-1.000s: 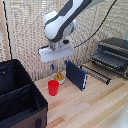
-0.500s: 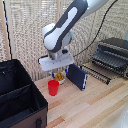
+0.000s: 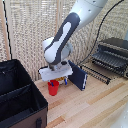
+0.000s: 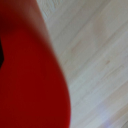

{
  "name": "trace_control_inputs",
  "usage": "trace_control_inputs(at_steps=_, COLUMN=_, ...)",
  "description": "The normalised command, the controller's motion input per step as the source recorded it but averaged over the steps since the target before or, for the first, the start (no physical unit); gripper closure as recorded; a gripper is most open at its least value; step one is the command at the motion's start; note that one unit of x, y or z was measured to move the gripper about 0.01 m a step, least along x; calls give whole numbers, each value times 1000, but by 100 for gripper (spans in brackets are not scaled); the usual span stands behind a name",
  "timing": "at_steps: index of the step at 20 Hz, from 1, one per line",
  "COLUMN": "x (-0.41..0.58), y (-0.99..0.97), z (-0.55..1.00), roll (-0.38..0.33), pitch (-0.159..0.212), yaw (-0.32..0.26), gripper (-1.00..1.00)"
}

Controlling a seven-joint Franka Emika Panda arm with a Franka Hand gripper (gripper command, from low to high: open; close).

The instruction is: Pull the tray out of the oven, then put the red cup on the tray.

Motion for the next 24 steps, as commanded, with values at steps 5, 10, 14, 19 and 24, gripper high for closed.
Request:
trace_control_inputs(at_steps=5, x=57, y=-1, z=-17, roll=11, pitch=1, yaw=22, gripper=100)
trace_control_inputs(at_steps=10, x=-7, y=0, z=0, roll=0, pitch=-2, yaw=32, gripper=100)
trace_control_inputs(at_steps=14, x=24, y=0, z=-1, roll=0, pitch=-22, yaw=68, gripper=100)
trace_control_inputs(at_steps=19, x=190, y=30, z=370, roll=0, pitch=-85, yaw=-193, gripper=100)
trace_control_inputs(at_steps=24, x=324, y=49, z=691, roll=-25, pitch=-17, yaw=-210, gripper=100)
